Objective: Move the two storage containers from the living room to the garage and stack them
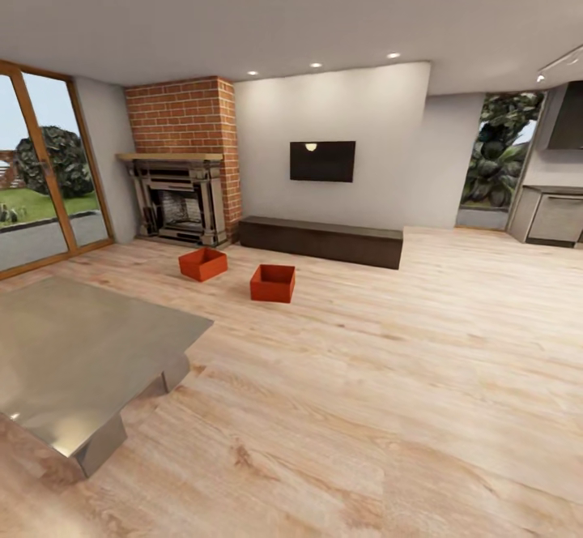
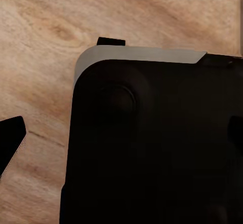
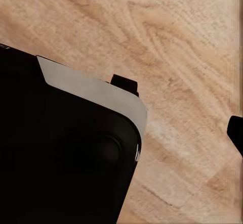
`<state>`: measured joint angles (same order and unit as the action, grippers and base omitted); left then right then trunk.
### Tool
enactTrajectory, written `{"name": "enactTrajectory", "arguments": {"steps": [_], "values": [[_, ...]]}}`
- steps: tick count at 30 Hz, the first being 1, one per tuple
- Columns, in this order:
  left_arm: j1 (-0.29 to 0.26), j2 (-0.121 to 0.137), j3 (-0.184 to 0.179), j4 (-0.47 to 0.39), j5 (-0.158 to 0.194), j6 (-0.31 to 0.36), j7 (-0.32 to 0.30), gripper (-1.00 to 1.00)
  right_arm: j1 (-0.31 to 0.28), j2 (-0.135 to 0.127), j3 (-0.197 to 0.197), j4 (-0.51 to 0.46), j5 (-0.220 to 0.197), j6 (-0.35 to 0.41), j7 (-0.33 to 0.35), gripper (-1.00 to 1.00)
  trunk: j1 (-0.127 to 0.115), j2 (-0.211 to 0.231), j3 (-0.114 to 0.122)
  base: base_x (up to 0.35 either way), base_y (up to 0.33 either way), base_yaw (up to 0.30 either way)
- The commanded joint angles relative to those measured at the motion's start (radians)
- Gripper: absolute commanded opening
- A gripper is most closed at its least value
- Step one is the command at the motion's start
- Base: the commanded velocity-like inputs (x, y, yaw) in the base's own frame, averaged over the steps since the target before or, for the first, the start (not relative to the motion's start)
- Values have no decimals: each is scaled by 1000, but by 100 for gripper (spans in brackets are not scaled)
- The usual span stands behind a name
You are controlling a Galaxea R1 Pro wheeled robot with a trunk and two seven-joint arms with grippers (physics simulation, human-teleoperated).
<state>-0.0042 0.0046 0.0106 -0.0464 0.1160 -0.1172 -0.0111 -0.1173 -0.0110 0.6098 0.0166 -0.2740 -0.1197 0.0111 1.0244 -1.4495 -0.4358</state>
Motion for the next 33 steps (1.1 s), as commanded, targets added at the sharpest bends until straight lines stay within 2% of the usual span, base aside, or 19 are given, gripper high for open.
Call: {"name": "enactTrajectory", "arguments": {"steps": [1, 23, 33], "values": [[0, 0, 0, 0, 8, -2, -1, 100, -1, 0, 8, 2, -10, -5, 1, 100, 1, 0, -1, 323, 0, 0], [0, 0, 0, 0, 9, -2, -1, 100, -1, 0, 8, 2, -10, -5, 1, 100, 1, 0, -1, 323, -1, 0], [0, 0, 0, 0, 10, -2, -1, 100, -1, 0, 8, 2, -10, -5, 1, 100, 1, 0, -1, 323, -68, 0]]}}
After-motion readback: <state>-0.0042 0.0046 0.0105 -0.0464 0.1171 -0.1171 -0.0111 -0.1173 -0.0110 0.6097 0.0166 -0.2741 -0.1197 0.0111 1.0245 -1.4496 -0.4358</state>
